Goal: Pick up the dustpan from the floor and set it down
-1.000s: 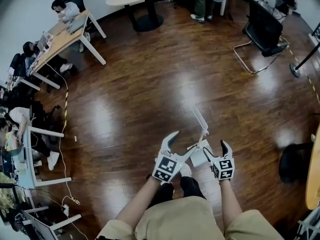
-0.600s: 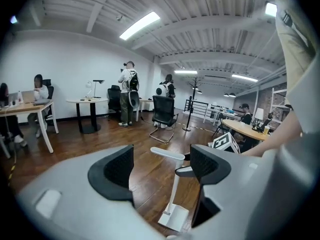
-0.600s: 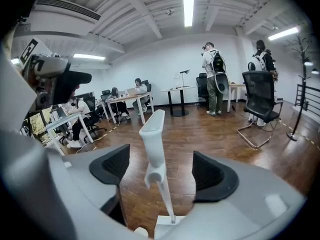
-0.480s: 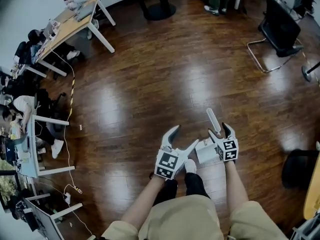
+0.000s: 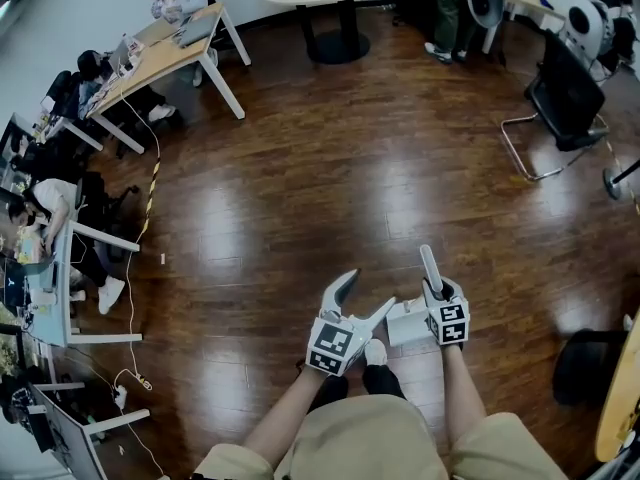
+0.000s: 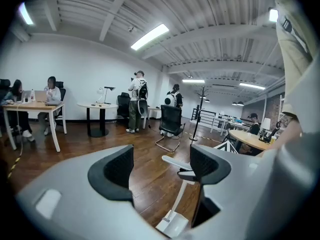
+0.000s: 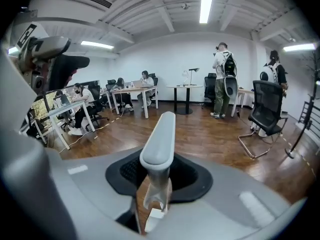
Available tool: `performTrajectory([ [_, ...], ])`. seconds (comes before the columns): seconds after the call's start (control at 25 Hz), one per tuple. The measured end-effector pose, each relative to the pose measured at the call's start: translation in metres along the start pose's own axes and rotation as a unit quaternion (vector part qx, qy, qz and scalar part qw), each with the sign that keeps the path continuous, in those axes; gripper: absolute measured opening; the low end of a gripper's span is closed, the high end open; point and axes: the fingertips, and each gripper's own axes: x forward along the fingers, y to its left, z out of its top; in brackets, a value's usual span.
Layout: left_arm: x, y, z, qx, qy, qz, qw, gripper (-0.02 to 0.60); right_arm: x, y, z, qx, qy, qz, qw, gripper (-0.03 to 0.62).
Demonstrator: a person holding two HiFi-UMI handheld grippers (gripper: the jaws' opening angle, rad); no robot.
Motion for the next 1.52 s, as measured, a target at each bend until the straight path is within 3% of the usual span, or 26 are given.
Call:
performTrajectory([
  [0.32, -0.044, 0.006, 0.046, 0.003, -0.050, 0.020, 0.9985, 0.348, -0.053, 0.024, 0.054, 0.009, -0.052, -0.027, 0.998, 0.107],
  [0.48, -0.066, 0.016, 0.060, 0.002, -0.072, 0.033, 0.9969, 0.354, -0.074, 0.039, 0.116, 0.014, -0.115, -0.030, 0.993, 0.105],
  [0.64, -0.095, 0.032, 0.081, -0.001, -0.109, 0.074, 0.9913, 0.354, -0.098, 0.060, 0.186, 0.007, -0.182, -0.012, 0.983, 0.101],
  [0.76, -0.128, 0.051, 0.099, 0.001, -0.140, 0.121, 0.9827, 0.353, -0.117, 0.088, 0.233, -0.014, -0.218, 0.005, 0.976, 0.101],
  [1.04, -0.206, 0.107, 0.124, -0.001, -0.193, 0.232, 0.9535, 0.347, -0.152, 0.148, 0.317, -0.070, -0.286, 0.026, 0.955, 0.100],
  [1.28, -0.249, 0.128, 0.141, 0.011, -0.200, 0.303, 0.9318, 0.346, -0.179, 0.167, 0.349, -0.077, -0.316, 0.014, 0.945, 0.094],
  [1.52, -0.266, 0.138, 0.144, 0.010, -0.204, 0.337, 0.9191, 0.339, -0.188, 0.170, 0.348, -0.050, -0.310, -0.016, 0.949, 0.083],
])
